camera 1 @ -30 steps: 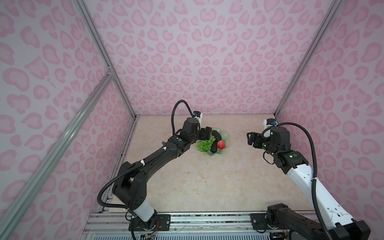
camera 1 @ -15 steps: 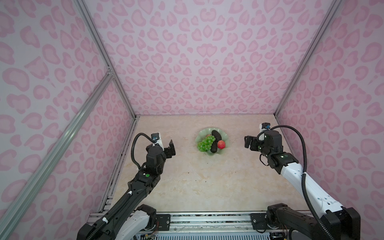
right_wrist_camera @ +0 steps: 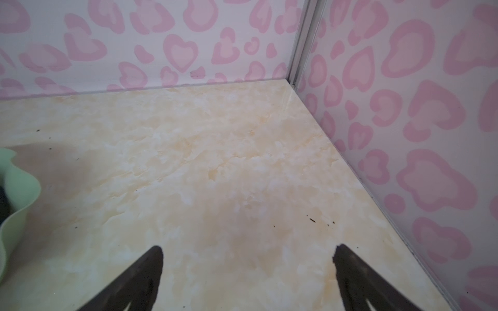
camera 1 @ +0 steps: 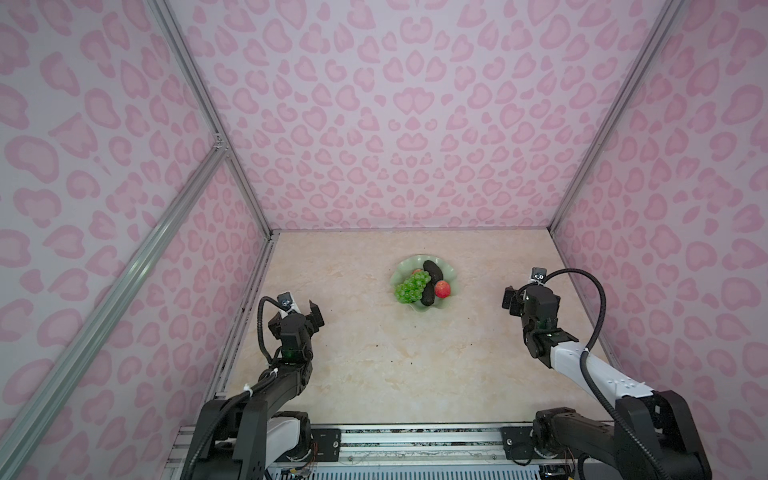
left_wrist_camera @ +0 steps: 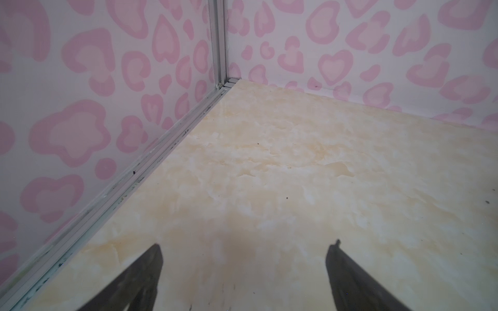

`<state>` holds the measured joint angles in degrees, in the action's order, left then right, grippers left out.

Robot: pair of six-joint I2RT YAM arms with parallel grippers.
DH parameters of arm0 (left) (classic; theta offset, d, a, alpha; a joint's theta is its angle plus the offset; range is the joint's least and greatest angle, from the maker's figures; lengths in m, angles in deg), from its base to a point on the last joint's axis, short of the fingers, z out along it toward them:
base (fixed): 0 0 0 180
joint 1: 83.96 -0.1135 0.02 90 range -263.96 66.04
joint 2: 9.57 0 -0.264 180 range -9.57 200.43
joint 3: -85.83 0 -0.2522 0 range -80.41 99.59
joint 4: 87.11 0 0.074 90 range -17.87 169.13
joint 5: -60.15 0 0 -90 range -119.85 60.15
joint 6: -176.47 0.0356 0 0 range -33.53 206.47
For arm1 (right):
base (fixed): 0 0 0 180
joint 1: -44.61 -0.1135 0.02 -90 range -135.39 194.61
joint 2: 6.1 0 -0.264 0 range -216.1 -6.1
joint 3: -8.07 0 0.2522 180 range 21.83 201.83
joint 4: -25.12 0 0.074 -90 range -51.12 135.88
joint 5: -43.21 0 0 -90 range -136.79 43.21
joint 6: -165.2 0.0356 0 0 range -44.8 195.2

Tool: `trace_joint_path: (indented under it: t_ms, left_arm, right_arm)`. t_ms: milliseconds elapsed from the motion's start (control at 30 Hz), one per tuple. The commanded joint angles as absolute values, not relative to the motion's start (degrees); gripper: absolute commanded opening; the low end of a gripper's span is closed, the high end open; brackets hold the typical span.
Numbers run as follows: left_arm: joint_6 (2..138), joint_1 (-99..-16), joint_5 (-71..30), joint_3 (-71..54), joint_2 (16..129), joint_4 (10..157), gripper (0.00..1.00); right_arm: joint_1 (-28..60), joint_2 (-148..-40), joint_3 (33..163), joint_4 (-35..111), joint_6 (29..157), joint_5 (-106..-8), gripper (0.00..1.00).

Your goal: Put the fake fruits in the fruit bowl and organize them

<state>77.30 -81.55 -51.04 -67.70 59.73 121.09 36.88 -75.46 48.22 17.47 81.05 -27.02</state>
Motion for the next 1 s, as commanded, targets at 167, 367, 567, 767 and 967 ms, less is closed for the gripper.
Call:
trace_joint_path:
  t_ms: [167, 367, 567, 767, 967]
  left_arm:
    - [79.4, -84.9, -43.6, -65.9, 74.0, 142.1, 0.95]
    - [79.8, -84.6, -44.3, -63.2, 74.3, 137.5, 0.95]
    - [80.8, -83.4, -46.0, -62.7, 74.5, 137.3, 0.98]
    - [80.6, -83.4, -45.8, -62.0, 74.9, 136.0, 0.98]
    - [80.8, -83.4, -45.8, -62.6, 74.6, 136.9, 0.98]
  right_arm:
    - [38.8, -83.8, 42.1, -7.1, 75.6, -26.8, 0.99]
    - [40.0, -92.6, 39.1, -19.9, 75.5, -30.4, 0.99]
    - [40.1, -95.0, 38.3, -24.0, 75.4, -31.1, 0.99]
    - [40.1, -94.2, 39.7, -20.0, 75.4, -31.1, 0.99]
    - [40.0, -94.0, 39.3, -20.4, 75.2, -31.2, 0.99]
